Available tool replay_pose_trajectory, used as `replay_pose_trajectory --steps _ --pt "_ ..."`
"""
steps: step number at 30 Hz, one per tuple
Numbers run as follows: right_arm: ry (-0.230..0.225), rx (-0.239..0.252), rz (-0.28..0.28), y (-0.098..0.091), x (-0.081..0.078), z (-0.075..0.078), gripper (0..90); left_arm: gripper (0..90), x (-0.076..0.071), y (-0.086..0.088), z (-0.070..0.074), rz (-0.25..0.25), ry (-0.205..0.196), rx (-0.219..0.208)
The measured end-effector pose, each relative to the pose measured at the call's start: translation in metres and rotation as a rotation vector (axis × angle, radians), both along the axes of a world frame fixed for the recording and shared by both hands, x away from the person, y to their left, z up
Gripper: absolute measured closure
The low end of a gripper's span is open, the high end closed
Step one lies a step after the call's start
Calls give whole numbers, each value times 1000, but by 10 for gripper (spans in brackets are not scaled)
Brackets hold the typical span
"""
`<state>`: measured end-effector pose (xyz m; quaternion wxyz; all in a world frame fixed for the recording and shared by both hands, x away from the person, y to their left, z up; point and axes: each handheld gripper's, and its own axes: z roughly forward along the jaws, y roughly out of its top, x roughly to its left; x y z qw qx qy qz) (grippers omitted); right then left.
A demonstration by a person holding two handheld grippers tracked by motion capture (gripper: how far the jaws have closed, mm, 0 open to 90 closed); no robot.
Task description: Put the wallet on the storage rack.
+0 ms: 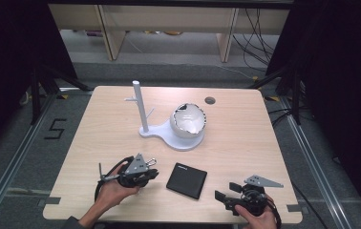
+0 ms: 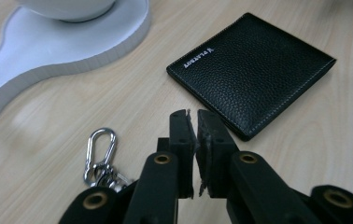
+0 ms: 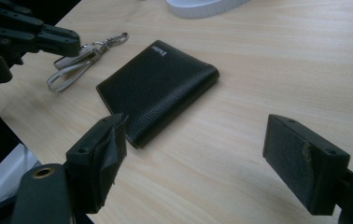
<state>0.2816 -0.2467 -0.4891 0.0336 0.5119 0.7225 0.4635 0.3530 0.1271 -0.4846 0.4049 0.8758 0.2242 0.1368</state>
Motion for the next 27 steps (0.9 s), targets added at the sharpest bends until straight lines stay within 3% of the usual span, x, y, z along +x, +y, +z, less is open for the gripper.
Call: replay_pose_trajectory --steps 1,3,4,11,13,14,16,17,18,19,21,22,23,24,25,27 --pt "-36 -26 12 -1 2 -2 225 858 3 -4 -1 -7 -11 28" --pt "-11 -7 17 1 1 -3 227 874 8 -14 -4 -16 7 48" --pt "-31 -12 33 0 3 -3 227 888 13 -20 -5 -20 15 64" --pt "-32 -8 33 0 3 -3 231 892 21 -41 -11 -28 34 116" --pt "-35 -17 28 0 3 -4 231 893 21 -43 -12 -34 38 113" --pt "3 14 25 2 1 -2 232 893 22 -44 -13 -39 43 118" --pt "4 10 28 3 3 -3 232 893 23 -46 -14 -35 46 118" --pt "-24 -11 43 2 4 -4 232 893 23 -48 -16 -38 53 119" --pt "-24 -12 41 3 5 -4 232 893 24 -48 -16 -42 53 124" --pt "6 5 36 5 3 -3 232 892 24 -48 -16 -42 53 124" --pt "20 15 36 6 3 -3 232 893 24 -48 -17 -36 63 122" --pt "-11 -13 43 5 5 -6 232 893 24 -48 -17 -37 63 123" --pt "-11 -13 43 5 5 -6 232 893 24 -48 -18 -38 67 124" --pt "-21 -2 54 6 6 -7 232 893 24 -49 -19 -44 71 123" --pt "14 25 45 8 5 -5 232 893 24 -50 -20 -49 75 125" --pt "9 22 47 8 5 -5 233 893 24 -51 -20 -47 72 135"
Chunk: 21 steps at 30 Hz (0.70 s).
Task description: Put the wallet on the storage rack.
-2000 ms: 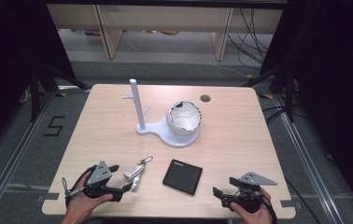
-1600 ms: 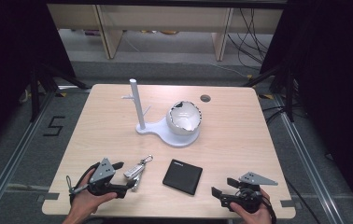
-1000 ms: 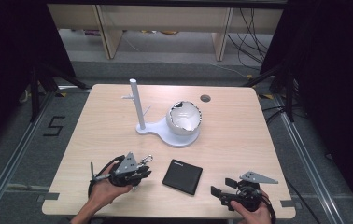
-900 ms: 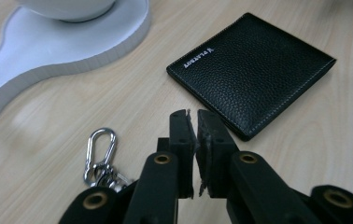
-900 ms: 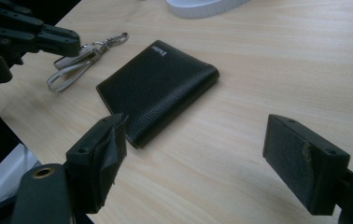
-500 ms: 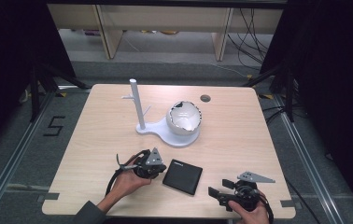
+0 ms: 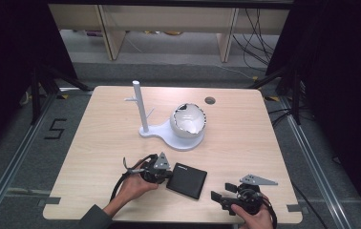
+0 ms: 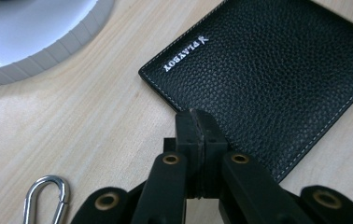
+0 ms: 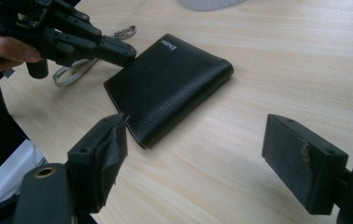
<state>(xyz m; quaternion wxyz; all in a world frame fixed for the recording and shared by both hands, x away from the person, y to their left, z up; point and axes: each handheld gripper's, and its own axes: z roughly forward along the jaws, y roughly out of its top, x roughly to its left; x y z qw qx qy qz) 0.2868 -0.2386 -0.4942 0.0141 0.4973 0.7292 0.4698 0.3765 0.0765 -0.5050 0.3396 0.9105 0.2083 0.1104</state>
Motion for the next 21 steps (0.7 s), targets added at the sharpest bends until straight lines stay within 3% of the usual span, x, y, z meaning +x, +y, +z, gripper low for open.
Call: replay_pose_trajectory --steps 1,3,8,9,10,14,17,18,19,20,21 --pt "-39 -32 10 -2 3 -2 233 893 0 0 0 3 0 -5" --pt "-8 -12 10 0 3 -1 234 893 0 1 0 1 3 -2" --pt "-20 -23 17 1 11 -3 240 893 -5 -2 -1 -6 19 -15" --pt "16 -1 9 4 11 -2 243 893 -7 -3 0 -22 16 -8" --pt "-10 -20 16 3 14 -3 247 893 -9 -5 0 -28 13 -3" --pt "-8 -1 25 5 21 -3 277 892 -14 -9 1 -63 15 14" --pt "-6 -8 18 5 32 -5 327 892 -16 -12 2 -86 21 23" --pt "27 10 5 8 33 -4 346 892 -17 -13 2 -89 20 25" --pt "3 -13 26 8 45 -7 368 892 -18 -13 1 -93 20 23" --pt "6 -24 20 9 48 -7 376 891 -20 -15 1 -80 29 8" --pt "14 -27 24 10 52 -7 386 892 -19 -14 2 -95 25 24"
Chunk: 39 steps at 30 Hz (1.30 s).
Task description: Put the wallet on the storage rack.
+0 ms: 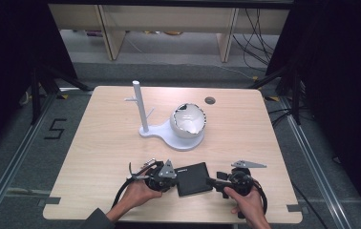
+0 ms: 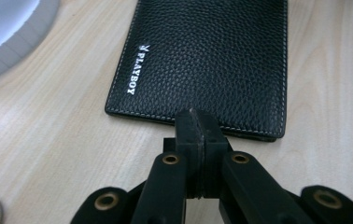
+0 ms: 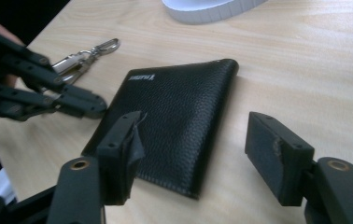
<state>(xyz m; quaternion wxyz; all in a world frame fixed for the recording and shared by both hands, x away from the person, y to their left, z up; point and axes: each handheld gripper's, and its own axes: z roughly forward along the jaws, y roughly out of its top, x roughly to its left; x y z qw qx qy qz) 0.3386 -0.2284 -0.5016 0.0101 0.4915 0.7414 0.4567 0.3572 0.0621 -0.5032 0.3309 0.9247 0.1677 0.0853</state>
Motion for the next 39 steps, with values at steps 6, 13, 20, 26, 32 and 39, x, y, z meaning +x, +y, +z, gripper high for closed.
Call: replay_pose_trajectory --steps 6,13,20,26,32,39 --pt "26 -31 10 8 14 -2 412 891 -1 -1 0 -4 9 -5" --pt "58 -45 28 19 29 -5 462 891 -2 -1 0 0 2 2" --pt "111 -3 19 21 36 -11 495 892 -2 -1 0 -3 4 3" --pt "147 53 -5 18 37 -12 539 891 -2 -1 -1 -5 2 4" --pt "163 141 -40 13 36 -11 632 891 -2 -1 0 -4 0 10" --pt "158 125 -42 12 35 -12 693 890 -2 -2 -1 -9 -2 5"
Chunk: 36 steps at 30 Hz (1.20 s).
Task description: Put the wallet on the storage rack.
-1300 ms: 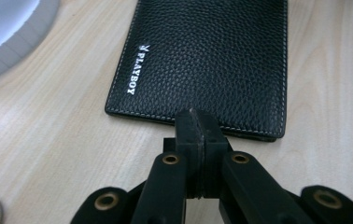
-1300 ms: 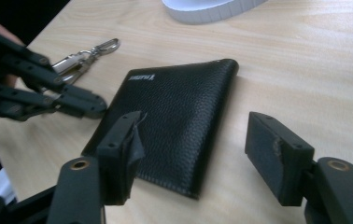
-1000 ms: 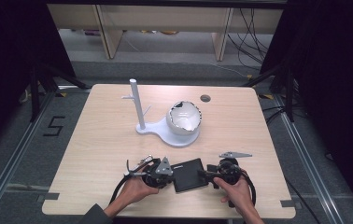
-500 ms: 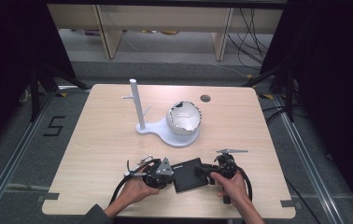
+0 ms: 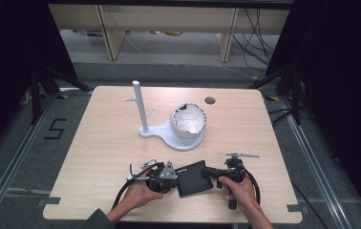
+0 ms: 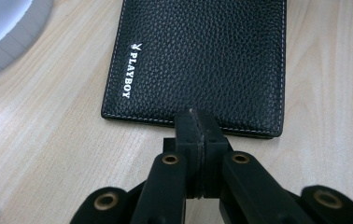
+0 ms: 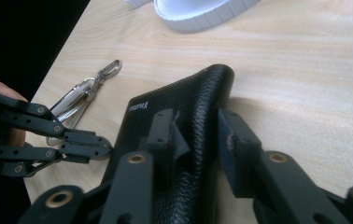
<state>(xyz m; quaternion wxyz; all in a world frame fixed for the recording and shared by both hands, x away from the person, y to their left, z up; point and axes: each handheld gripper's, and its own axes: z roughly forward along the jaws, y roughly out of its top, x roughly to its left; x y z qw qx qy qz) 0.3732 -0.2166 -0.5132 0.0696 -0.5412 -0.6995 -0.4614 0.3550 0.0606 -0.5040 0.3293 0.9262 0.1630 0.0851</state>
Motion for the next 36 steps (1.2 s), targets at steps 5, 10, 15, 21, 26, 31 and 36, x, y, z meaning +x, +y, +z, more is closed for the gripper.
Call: replay_pose_trajectory --steps 5,10,15,21,26,31,36 --pt "-76 -8 8 4 -3 10 779 876 0 0 0 5 -2 3" --pt "-154 -5 38 8 -6 21 817 819 1 3 2 15 4 -5" --pt "-203 3 77 13 -6 31 828 716 -4 11 14 12 -4 -27" --pt "-244 1 114 20 -10 52 835 553 -15 28 27 74 -16 -83" --pt "-306 -11 125 21 -6 68 838 457 -26 55 36 126 -30 -88" --pt "-358 -17 129 20 2 96 838 398 -33 78 36 183 -35 -87" --pt "-387 -46 126 19 12 124 838 374 -37 96 33 232 -24 -102"
